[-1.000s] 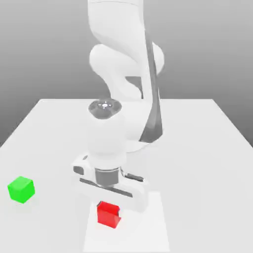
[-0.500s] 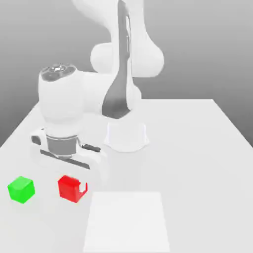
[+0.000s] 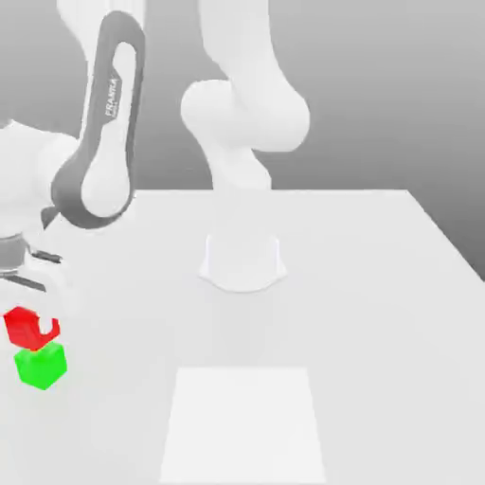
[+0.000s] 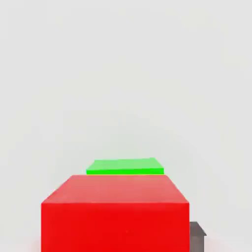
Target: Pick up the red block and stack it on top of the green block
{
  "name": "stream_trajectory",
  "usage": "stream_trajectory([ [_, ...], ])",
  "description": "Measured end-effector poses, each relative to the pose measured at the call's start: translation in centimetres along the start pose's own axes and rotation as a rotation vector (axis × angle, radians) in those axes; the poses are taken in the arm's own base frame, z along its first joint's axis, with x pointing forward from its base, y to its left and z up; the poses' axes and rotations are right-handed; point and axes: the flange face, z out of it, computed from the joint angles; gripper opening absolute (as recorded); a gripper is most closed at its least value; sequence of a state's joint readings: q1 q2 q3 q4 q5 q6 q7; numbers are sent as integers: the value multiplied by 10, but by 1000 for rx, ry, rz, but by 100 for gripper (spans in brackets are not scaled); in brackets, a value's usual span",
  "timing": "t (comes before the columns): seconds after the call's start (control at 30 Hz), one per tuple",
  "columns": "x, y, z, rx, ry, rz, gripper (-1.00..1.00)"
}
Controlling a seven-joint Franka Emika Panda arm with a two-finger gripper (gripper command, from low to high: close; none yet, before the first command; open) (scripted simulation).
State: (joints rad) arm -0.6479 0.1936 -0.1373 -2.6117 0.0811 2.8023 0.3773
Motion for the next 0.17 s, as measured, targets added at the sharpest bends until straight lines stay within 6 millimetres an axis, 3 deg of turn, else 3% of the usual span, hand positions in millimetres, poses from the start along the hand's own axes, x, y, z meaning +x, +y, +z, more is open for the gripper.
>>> stream_trajectory([
  [0.17, 0, 0, 4, 0, 0, 0, 100],
])
